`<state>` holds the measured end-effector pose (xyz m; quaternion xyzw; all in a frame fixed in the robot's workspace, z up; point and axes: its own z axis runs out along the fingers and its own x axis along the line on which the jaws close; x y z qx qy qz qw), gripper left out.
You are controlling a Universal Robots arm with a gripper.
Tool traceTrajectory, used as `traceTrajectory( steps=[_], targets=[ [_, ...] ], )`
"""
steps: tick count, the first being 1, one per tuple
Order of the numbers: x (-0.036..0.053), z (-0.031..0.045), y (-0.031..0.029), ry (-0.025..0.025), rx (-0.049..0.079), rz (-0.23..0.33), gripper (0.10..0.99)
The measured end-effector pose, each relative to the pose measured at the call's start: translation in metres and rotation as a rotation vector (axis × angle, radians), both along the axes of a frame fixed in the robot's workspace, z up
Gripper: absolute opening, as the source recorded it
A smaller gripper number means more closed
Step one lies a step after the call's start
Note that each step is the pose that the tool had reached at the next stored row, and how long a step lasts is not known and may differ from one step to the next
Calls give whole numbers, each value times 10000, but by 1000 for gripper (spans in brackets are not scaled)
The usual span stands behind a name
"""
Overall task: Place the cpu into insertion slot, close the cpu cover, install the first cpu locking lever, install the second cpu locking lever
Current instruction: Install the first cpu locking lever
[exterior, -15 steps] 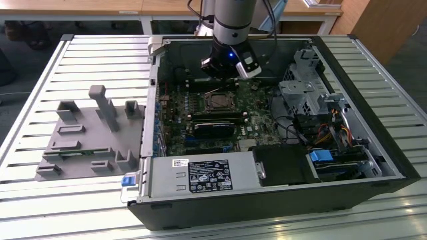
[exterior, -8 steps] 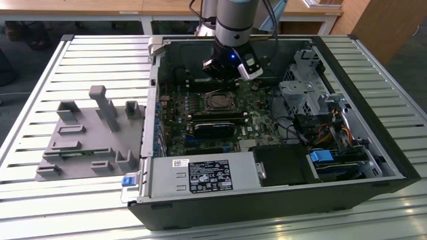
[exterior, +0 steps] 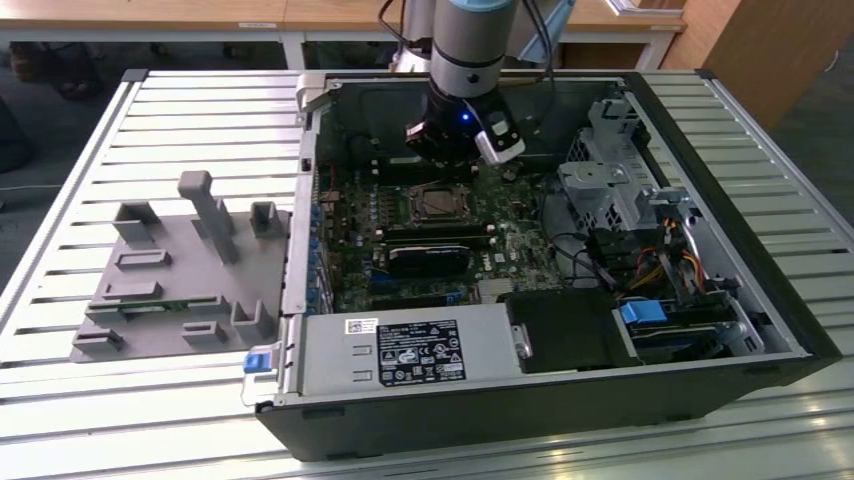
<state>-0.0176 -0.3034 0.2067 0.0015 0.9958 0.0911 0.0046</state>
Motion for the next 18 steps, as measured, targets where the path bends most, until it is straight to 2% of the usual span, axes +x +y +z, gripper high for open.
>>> traceTrajectory(
  steps=[18],
  targets=[
    [16, -53, 0, 0, 0, 0, 106]
  ],
)
